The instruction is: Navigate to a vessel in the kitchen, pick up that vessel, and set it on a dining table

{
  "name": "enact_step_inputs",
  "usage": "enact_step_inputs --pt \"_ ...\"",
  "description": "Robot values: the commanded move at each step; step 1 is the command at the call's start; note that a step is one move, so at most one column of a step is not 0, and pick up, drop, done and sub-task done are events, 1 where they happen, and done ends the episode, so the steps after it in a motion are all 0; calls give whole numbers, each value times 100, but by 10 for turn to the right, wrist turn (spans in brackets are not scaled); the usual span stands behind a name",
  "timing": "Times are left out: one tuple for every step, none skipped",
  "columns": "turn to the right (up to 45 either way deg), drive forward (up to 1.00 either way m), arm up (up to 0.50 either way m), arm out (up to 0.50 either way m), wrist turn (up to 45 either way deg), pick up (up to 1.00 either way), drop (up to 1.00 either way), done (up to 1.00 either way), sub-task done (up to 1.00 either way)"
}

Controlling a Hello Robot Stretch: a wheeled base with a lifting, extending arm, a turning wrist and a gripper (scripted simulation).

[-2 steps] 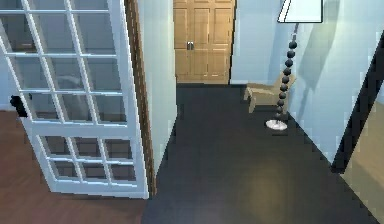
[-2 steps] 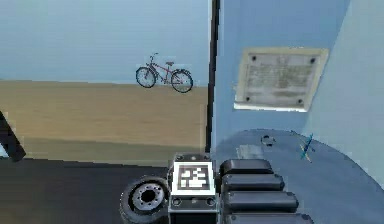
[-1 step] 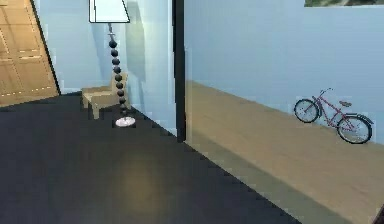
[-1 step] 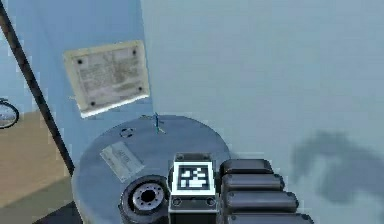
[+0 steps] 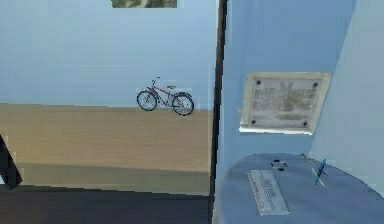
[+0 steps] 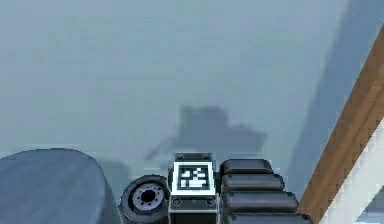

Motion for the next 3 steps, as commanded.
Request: enact_step_inputs --pt "330 0 0 0 0 0 0 0 0" --pt "-450 0 0 0 0 0 0 0 0" --pt "-450 0 0 0 0 0 0 0 0"
